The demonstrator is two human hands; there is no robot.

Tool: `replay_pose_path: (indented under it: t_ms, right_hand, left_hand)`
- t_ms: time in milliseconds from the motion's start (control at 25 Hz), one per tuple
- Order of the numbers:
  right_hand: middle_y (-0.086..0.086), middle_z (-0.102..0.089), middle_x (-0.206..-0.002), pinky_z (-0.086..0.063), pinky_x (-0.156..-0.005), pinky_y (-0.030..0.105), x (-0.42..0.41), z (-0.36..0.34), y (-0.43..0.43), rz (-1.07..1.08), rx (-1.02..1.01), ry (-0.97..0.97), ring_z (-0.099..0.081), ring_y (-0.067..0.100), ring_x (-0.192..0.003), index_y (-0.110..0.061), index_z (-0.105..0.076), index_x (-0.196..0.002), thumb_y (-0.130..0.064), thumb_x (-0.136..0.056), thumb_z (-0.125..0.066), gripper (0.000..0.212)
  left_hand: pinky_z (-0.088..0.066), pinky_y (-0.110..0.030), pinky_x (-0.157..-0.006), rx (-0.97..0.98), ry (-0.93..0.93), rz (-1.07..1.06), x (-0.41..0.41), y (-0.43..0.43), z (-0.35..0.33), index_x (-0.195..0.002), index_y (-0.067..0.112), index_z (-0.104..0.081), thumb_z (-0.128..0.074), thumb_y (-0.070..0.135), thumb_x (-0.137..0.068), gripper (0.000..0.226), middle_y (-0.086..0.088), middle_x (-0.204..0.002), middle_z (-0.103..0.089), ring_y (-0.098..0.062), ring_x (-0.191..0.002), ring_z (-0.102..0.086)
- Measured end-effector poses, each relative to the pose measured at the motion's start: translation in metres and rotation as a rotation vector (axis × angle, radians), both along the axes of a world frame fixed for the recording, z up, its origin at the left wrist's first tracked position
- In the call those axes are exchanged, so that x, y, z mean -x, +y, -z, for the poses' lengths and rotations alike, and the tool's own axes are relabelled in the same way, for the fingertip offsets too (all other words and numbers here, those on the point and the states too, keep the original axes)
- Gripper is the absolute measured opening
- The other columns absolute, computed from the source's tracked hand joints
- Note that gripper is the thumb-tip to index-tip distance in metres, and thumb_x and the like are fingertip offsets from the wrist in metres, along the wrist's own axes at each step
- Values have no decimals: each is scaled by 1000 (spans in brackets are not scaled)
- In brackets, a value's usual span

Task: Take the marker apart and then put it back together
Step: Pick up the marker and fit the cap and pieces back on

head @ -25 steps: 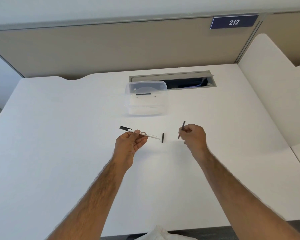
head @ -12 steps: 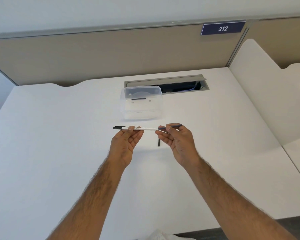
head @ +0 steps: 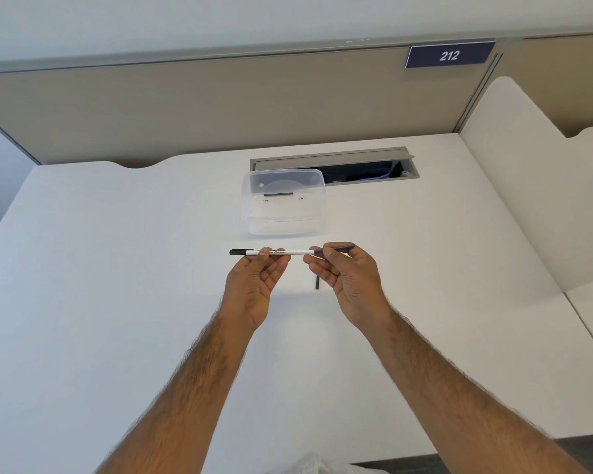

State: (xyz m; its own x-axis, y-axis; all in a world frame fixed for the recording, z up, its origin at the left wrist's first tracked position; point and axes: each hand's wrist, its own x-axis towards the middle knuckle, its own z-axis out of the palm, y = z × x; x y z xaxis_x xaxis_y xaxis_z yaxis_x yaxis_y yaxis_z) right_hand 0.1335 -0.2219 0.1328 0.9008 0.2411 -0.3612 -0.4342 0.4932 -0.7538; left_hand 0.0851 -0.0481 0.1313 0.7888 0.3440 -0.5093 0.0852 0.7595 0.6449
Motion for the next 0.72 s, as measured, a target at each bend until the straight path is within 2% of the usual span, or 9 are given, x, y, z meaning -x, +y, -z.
replay_pose_path:
  t_ms: [200, 280, 360, 440, 520, 560, 600, 640, 720]
  right_hand:
    - [26, -74, -102, -62, -79, 34, 0, -2, 4, -23, 16, -52, -75, 43, -98, 2, -70, -102, 3, -94, -65, 10]
    - [26, -75, -97, -62, -78, 33, -2, -4, 5, -5, 27, -59, -76, 40, -94, 1, -71, -99, 3, -93, -66, 8]
    - [24, -75, -93, -62, -77, 32, -5, -5, 3, 23, 28, -45, -77, 37, -90, 0, -71, -96, 3, -93, -67, 6]
    - [25, -75, -92, -62, -76, 31, -9, -6, -1, 37, 22, -36, -77, 35, -88, 0, -71, -95, 3, -93, -66, 6]
    - [25, -75, -93, -62, -76, 31, -11, -7, -3, 18, 18, -41, -77, 35, -87, 2, -70, -97, 2, -93, -66, 6]
    - [25, -75, -93, -62, -76, 31, -11, -7, -3, 1, 19, -45, -77, 36, -87, 3, -70, -98, 2, -93, -66, 6]
    - [25, -75, -93, -62, -76, 32, -11, -7, -2, -13, 25, -49, -77, 36, -87, 3, -69, -99, 1, -94, -66, 7]
    - [25, -75, -93, -63, -76, 32, -10, -8, -1, -22, 35, -56, -77, 36, -87, 3, -69, -100, 1, -94, -66, 7]
    - [24, -75, -94, -63, -75, 32, -10, -12, 0, -35, 80, -99, -76, 35, -85, 1, -71, -99, 1, -93, -67, 7]
  left_hand:
    - [-62, -30, -75, 20, 2, 12, -2, -8, -1, -103, -3, -66, -64, 9, -97, 13, -19, -93, -78, -31, -91, -77]
    - [-62, -28, -70, -62, 48, 56, -1, -9, -6, -101, 0, -67, -66, 16, -97, 17, -16, -92, -78, -29, -87, -78]
    - [-58, -26, -58, -419, 134, 177, 2, -8, -12, -91, 7, -70, -69, 35, -95, 28, -10, -83, -79, -20, -71, -76]
    - [-48, -25, -52, -1097, 211, 227, 8, -4, -13, -79, 21, -65, -67, 52, -90, 33, 4, -70, -72, -10, -59, -66]
    - [-46, -25, -67, -1757, 99, 168, 10, 1, -19, -90, 32, -65, -66, 50, -92, 18, 14, -84, -66, -8, -78, -58]
    - [-47, -28, -81, -1909, -5, 202, 7, 4, -21, -103, 31, -68, -67, 44, -93, 16, 13, -97, -67, -11, -91, -57]
    - [-46, -33, -91, -1938, -75, 282, 2, 6, -23, -113, 28, -70, -68, 38, -94, 21, 9, -105, -69, -15, -100, -58]
    - [-46, -37, -95, -1879, -94, 376, -2, 8, -25, -114, 27, -72, -68, 34, -95, 21, 6, -106, -72, -19, -102, -61]
    - [-52, -40, -85, -1696, -30, 534, -8, 7, -27, -105, 28, -75, -64, 30, -97, 14, 7, -94, -74, -20, -91, -65]
